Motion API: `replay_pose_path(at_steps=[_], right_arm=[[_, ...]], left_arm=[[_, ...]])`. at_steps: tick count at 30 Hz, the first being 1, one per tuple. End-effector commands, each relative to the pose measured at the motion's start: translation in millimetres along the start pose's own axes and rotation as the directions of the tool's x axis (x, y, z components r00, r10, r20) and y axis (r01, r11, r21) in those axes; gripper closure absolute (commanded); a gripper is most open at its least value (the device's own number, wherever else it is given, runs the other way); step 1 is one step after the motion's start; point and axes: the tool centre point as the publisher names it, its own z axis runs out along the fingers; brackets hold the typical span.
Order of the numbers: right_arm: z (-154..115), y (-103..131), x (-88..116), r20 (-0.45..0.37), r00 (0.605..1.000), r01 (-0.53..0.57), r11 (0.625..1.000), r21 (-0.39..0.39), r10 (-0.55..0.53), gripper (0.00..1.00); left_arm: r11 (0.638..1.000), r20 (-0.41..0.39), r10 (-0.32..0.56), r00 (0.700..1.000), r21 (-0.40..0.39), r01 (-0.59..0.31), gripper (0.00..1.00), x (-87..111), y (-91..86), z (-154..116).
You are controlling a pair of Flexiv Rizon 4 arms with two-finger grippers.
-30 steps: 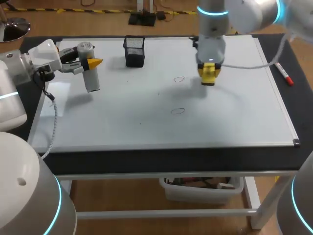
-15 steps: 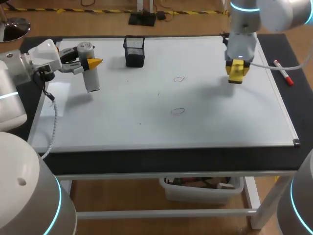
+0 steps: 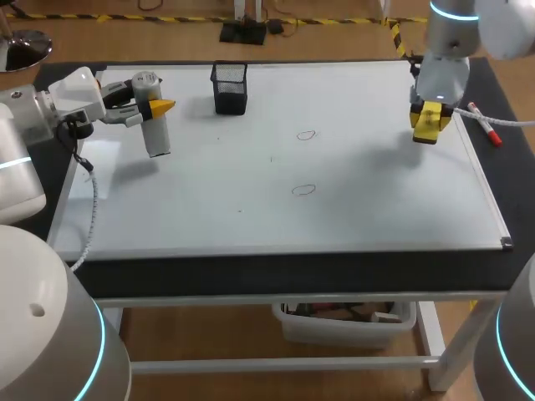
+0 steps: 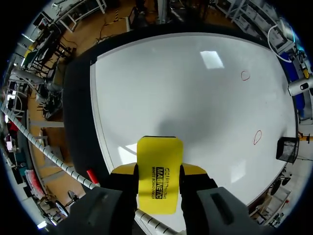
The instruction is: Pick up the inspection probe, press it on each red-marked spot on the whiteboard one by one, put down the probe, pick up the eraser, and wipe off all the red marks.
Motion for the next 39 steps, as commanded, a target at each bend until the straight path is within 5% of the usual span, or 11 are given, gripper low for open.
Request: replay_pose_path(at_steps=[1,14,39], right_arm=[[-1,1,2,0.001,1.0,0.003,1.0,0.004,-0.003,1.0],[-1,1,2,0.001,1.0,0.003,1.0,0.004,-0.003,1.0],[-1,1,2,0.001,1.0,0.003,1.0,0.004,-0.003,1.0]], left_arm=[[1.0,0.003,0.003,1.0,0.004,-0.003,1.0,0.2,0.3,0],[1.0,-0.021,0.008,1.0,0.013,-0.007,1.0,6.4,-2.1,8],[0.993,-0.226,0.022,0.974,0.118,0.005,1.0,54.2,-8.4,154]])
